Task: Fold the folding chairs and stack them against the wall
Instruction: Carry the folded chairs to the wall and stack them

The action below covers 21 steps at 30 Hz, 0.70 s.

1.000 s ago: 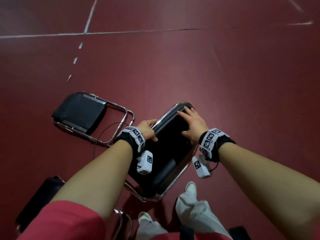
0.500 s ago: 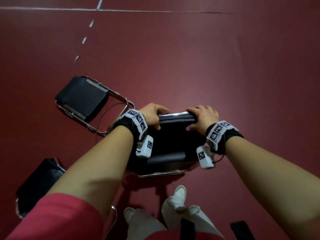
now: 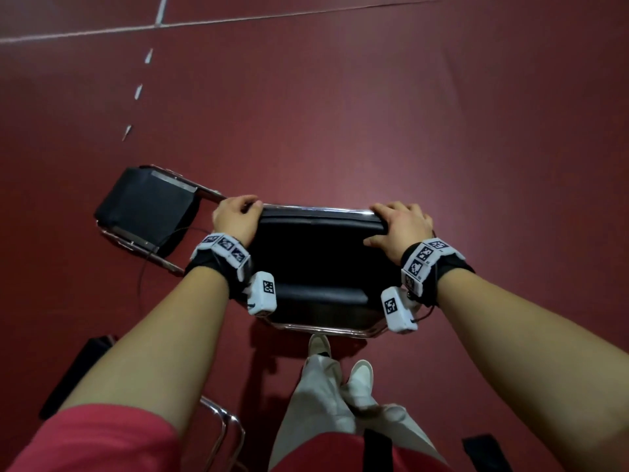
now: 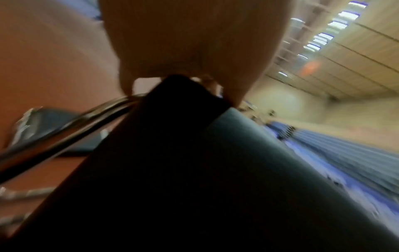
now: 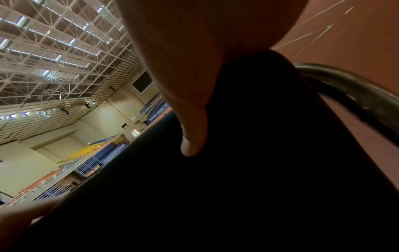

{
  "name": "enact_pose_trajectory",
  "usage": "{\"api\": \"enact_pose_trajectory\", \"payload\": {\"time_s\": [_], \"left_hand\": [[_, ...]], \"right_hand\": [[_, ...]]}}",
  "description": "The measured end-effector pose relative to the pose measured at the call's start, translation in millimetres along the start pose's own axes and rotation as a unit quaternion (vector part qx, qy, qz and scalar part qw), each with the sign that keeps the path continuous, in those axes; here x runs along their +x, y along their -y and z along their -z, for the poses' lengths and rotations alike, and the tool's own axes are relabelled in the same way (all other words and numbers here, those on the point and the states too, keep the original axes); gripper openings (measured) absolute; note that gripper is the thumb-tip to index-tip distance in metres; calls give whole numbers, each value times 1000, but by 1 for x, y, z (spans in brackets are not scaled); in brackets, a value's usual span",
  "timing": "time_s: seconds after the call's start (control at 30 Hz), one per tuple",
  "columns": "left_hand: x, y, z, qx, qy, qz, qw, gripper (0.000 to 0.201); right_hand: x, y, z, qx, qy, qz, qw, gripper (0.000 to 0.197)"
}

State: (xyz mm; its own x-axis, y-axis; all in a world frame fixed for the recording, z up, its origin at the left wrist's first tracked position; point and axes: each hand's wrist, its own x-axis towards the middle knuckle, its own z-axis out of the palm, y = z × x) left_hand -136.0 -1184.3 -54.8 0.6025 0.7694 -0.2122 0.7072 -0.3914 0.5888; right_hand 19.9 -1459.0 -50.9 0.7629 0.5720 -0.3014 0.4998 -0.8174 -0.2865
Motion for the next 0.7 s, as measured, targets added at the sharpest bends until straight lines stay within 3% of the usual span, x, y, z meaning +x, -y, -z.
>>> {"api": "enact_pose_trajectory", "payload": {"time_s": [0.1, 0.23, 0.33, 0.47, 0.57, 0.7], "left_hand": [[11, 18, -4, -64, 5, 45, 997, 54], [20, 28, -3, -123, 6, 113, 986, 92], [29, 40, 2, -114, 11, 109, 987, 79], [34, 53, 2, -197, 25, 126, 972, 56], [36, 57, 1, -246, 36, 111, 962, 54], [36, 63, 2, -329, 38, 138, 933, 46]], "right_hand": [[0, 3, -2, 4, -5, -7, 1000, 65], [2, 8, -5, 14, -4, -14, 1000, 70], [2, 7, -5, 62, -16, -33, 997, 78], [-2, -11, -11, 178, -5, -58, 982, 87], [-13, -28, -22, 320, -18, -113, 940, 91], [-20, -31, -32, 436, -54, -180, 880, 74]]}}
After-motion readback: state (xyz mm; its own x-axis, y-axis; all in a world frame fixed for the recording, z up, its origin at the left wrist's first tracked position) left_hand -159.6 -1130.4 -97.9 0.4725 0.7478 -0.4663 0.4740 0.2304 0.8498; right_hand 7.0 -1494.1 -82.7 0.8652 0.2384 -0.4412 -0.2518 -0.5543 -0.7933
